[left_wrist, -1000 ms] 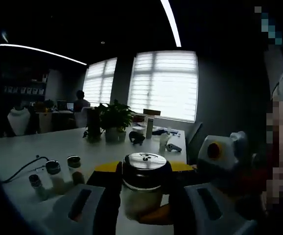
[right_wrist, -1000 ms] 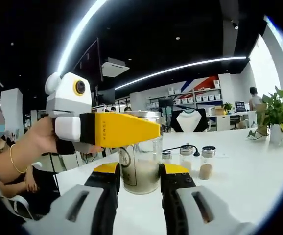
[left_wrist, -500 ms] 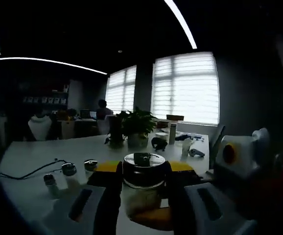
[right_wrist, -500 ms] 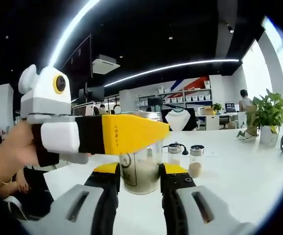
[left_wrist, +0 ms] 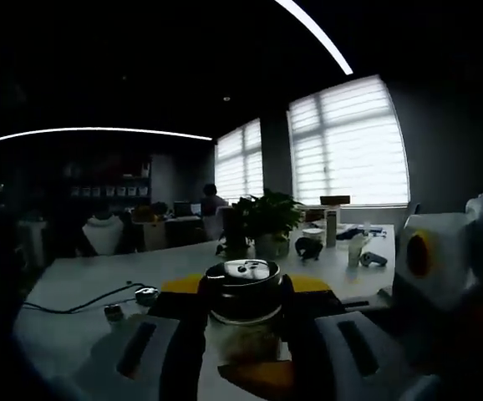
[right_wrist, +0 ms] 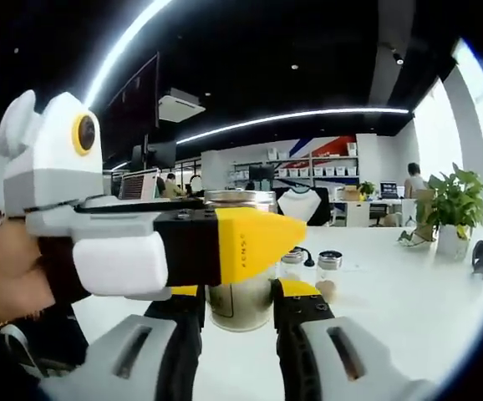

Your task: Rotate the seasoning bottle until the label or dispensing opening points toward the visible target arrow and the bottle remains upright within the marked orientation range

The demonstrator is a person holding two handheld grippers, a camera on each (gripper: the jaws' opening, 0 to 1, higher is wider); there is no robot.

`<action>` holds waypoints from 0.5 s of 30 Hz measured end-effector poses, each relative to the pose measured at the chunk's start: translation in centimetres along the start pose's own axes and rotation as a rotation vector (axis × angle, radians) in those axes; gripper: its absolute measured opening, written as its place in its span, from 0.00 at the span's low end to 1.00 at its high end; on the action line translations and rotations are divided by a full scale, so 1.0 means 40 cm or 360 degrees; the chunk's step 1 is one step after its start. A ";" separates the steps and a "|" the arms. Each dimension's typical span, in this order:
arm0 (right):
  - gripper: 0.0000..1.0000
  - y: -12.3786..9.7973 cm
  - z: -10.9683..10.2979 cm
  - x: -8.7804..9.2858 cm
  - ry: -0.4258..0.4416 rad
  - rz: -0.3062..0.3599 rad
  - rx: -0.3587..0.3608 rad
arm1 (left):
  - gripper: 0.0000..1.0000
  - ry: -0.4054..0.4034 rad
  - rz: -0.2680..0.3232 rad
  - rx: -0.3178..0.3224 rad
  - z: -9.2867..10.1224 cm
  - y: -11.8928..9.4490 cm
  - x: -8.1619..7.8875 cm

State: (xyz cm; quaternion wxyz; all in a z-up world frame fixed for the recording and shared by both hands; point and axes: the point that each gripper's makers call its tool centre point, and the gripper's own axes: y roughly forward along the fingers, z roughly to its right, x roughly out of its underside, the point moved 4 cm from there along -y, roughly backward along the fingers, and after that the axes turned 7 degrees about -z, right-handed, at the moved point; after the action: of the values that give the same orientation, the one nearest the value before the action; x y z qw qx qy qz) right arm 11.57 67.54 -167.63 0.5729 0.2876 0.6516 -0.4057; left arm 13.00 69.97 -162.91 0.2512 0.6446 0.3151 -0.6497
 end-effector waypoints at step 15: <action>0.62 0.014 -0.016 0.008 -0.0115 -0.0032 -0.0166 | 0.37 -0.0017 -0.0010 -0.0001 -0.027 -0.005 0.018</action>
State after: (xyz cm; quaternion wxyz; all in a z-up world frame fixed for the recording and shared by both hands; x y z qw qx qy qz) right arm 11.66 68.34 -168.02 0.6061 0.2359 0.6535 -0.3871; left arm 13.56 70.95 -163.58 0.2511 0.6399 0.3160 -0.6539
